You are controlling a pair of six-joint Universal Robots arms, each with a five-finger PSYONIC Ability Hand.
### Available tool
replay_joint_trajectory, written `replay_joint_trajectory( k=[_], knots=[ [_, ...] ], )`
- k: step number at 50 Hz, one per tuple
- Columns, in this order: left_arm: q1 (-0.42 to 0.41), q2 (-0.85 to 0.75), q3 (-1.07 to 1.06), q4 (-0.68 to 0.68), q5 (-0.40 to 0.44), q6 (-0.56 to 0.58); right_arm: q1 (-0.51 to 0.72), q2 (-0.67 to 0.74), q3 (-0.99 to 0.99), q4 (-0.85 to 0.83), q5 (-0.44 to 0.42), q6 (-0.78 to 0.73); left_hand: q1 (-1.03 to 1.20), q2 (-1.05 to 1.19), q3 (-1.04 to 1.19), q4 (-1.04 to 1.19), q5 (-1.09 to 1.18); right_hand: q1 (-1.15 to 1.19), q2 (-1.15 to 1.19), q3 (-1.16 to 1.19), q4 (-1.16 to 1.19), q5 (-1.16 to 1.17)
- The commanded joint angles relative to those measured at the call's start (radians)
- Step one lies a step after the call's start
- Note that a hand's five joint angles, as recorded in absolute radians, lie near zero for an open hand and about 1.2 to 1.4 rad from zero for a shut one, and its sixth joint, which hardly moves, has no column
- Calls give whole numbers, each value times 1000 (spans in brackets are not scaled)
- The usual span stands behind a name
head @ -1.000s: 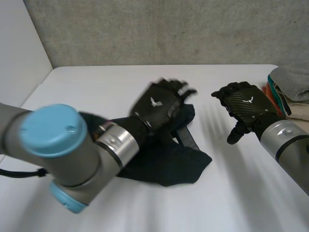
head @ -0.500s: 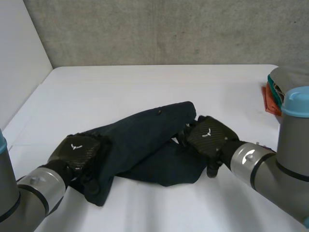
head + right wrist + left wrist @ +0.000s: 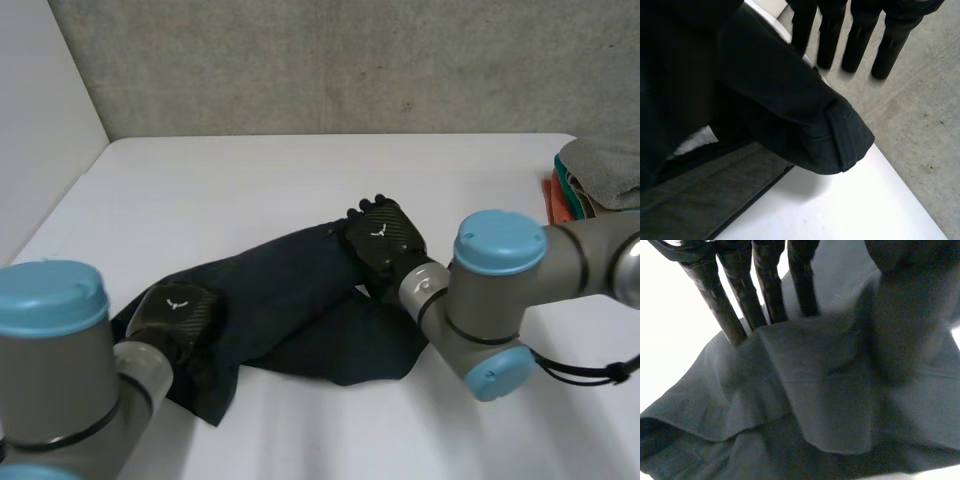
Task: Fold the laundry.
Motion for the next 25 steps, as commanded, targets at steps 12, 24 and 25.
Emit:
replay_joint_trajectory(
  k=[12,24,25],
  knots=[
    [112,410,346,-8,19,106,-12,-420,-81,226,-62,-56,740,793,795,790,792,878,880,884,887,881],
    [149,582,604,-324,116,1,-139,-686,-310,706,-128,-76,740,793,795,790,792,878,880,884,887,881],
    [151,583,618,-332,119,-8,-147,-686,-320,727,-131,-73,740,793,795,790,792,878,880,884,887,881]
  ],
)
